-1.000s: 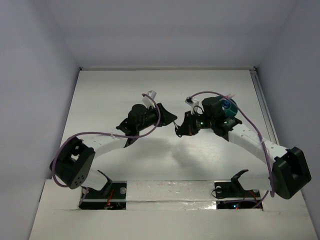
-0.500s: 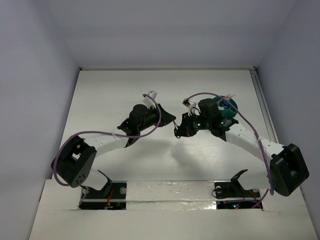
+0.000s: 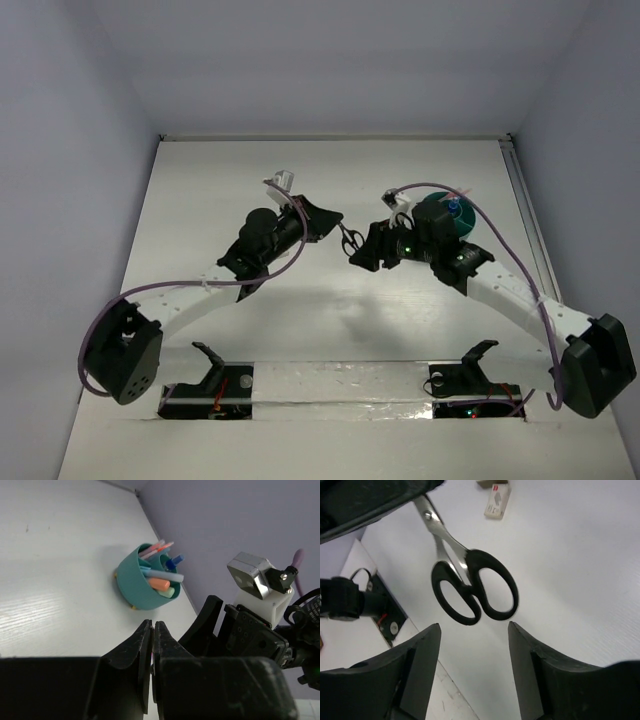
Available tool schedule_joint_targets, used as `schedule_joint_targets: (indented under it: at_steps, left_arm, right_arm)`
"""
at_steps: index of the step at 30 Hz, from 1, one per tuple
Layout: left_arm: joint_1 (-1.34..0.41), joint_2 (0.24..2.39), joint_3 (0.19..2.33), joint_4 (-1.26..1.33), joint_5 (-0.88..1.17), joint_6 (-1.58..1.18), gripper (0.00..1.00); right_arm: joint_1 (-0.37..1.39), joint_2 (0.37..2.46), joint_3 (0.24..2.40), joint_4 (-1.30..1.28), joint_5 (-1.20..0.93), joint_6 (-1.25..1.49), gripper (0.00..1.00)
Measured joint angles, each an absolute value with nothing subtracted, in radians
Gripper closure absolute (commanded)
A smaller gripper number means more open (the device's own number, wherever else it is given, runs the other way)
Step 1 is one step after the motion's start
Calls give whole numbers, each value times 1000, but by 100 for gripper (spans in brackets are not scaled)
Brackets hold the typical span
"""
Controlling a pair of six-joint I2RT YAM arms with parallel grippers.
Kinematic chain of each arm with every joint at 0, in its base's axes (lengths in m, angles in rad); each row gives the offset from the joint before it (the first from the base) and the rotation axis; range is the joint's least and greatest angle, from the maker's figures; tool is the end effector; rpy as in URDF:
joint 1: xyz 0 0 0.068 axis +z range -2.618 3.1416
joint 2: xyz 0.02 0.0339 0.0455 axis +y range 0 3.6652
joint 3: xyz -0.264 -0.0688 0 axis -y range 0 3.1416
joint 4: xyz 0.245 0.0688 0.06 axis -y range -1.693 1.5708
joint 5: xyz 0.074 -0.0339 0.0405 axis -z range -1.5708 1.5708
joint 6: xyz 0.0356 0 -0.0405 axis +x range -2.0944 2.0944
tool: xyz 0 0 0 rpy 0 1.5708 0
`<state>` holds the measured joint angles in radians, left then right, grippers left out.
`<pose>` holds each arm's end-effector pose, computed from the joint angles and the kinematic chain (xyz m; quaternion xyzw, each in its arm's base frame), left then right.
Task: Sort the stationery into containers
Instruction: Place the scissors in the storage box.
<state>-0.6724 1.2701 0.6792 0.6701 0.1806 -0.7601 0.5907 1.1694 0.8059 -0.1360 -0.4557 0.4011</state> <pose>0.2208 -0.1840 0.2876 0.0366 0.6780 -0.5265 0.5116 0.2074 0.1579 0.2747 -0.1941 0.8230 0.4074 0.3449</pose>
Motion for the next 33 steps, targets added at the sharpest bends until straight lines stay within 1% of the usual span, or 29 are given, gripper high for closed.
schedule_joint_targets:
  at_steps: [1, 2, 7, 11, 18, 20, 22, 25, 29, 33]
  left_arm:
    - [-672, 1252, 676, 674, 170, -761, 100]
    - [-672, 1231, 664, 690, 154, -764, 100]
    - [-666, 1144, 568, 799, 74, -828, 100]
    - [-665, 1127, 527, 887, 38, -895, 100]
    - [-665, 1122, 496, 1010, 36, -984, 100]
    - [-665, 1122, 484, 1036, 41, -1003, 100]
    - [-665, 1122, 470, 1056, 44, -1022, 100]
    - [-665, 1123, 452, 1080, 48, -1045, 100]
    - [-666, 1137, 450, 1119, 54, -1057, 100]
    - [-666, 1148, 447, 1148, 57, -1061, 100]
  right_arm:
    - [591, 1148, 791, -112, -436, 422, 30]
    - [591, 1123, 772, -84, -421, 447, 28]
    - [591, 1012, 612, 171, -370, 627, 26]
    - [591, 1032, 526, 384, -367, 775, 26]
    - [591, 1110, 489, 677, -406, 919, 27]
    - [591, 1121, 468, 754, -417, 947, 31]
    - [591, 1129, 447, 818, -423, 970, 41]
    - [591, 1130, 434, 871, -426, 992, 66]
    - [591, 1131, 434, 922, -423, 1005, 70]
    - [591, 1131, 434, 928, -420, 1003, 70]
